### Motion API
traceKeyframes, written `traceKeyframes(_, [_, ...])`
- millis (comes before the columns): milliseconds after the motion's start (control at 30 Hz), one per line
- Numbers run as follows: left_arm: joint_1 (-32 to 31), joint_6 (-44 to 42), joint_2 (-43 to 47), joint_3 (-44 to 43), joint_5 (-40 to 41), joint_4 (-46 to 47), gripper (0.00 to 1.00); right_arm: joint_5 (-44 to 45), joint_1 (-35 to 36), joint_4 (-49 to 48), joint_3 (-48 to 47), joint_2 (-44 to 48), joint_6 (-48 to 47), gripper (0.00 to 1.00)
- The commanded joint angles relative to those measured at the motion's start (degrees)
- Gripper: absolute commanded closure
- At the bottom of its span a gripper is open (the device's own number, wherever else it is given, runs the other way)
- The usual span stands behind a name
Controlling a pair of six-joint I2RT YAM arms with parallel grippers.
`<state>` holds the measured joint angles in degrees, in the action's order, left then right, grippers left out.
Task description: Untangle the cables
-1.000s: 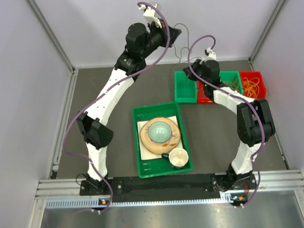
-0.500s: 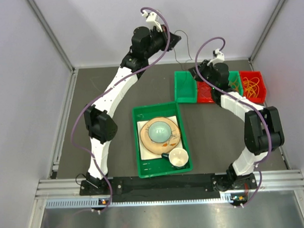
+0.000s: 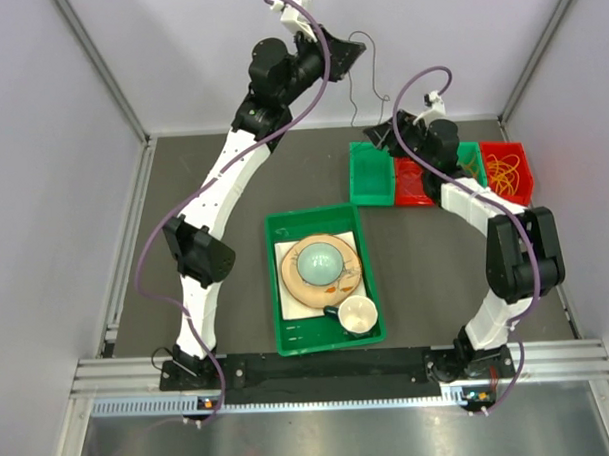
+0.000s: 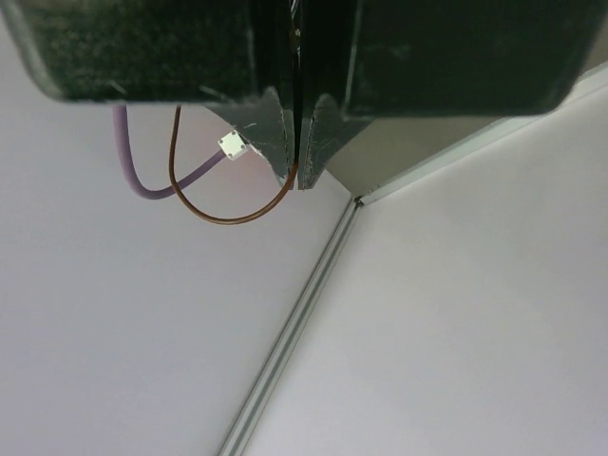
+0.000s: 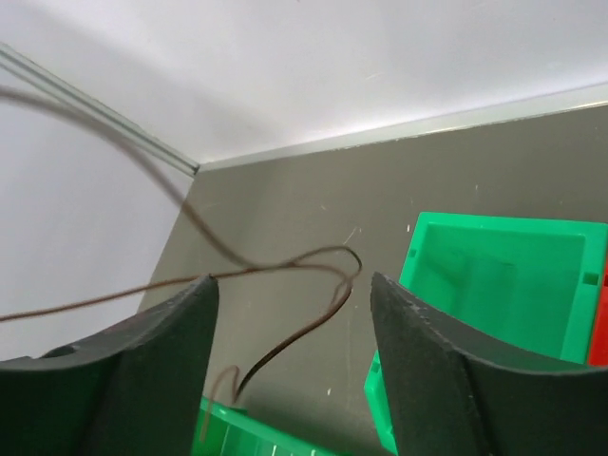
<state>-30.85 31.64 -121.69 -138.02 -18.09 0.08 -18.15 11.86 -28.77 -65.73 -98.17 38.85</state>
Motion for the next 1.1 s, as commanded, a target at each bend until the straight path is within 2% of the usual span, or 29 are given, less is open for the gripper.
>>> traceKeyframes(0, [-0.2, 1.2, 1.5, -1.6, -1.2, 2.8, 1.00, -0.5, 0.4, -3.0, -2.0, -0.6, 0.0, 0.33])
traceKeyframes(167, [-0.2, 2.0, 2.1, -1.4, -2.0, 3.0, 1.00, 2.9, 1.0, -2.2, -3.8, -2.3, -1.1, 0.33])
traceKeyframes(267, [-0.1, 1.8, 2.9, -0.3, -2.0, 3.4, 1.00, 3.0, 1.3, -1.6, -5.9, -4.0, -0.4, 0.38])
traceKeyframes(367, [-0.1, 1.4, 3.1, -0.1, -1.8, 3.3, 1.00, 3.8, 2.1, -2.4, -6.0, -4.7, 0.7, 0.81])
traceKeyframes(400, [-0.2, 1.3, 3.0, 0.1, -1.6, 3.3, 1.00, 4.4, 2.2, -2.8, -5.7, -4.6, 1.0, 1.00])
traceKeyframes(533, [-0.1, 1.2, 1.2, 1.0, -1.2, 4.6, 1.00, 6.8, 2.3, -3.7, -4.1, -3.3, 1.3, 1.00])
traceKeyframes(600, [-0.1, 1.8, 0.4, 3.6, -0.9, 9.0, 1.00, 7.4, 2.2, -2.9, -4.7, -3.3, 0.3, 1.00])
traceKeyframes(767, [-0.2, 1.8, -5.0, 3.9, 0.2, 13.6, 1.00, 7.6, 0.8, -1.6, -6.9, -5.0, -0.1, 1.00])
traceKeyframes(1067, [0.0, 2.2, -13.6, 4.1, 2.5, 16.4, 1.00, 5.1, -1.9, 2.8, -15.7, -14.2, -0.4, 1.00])
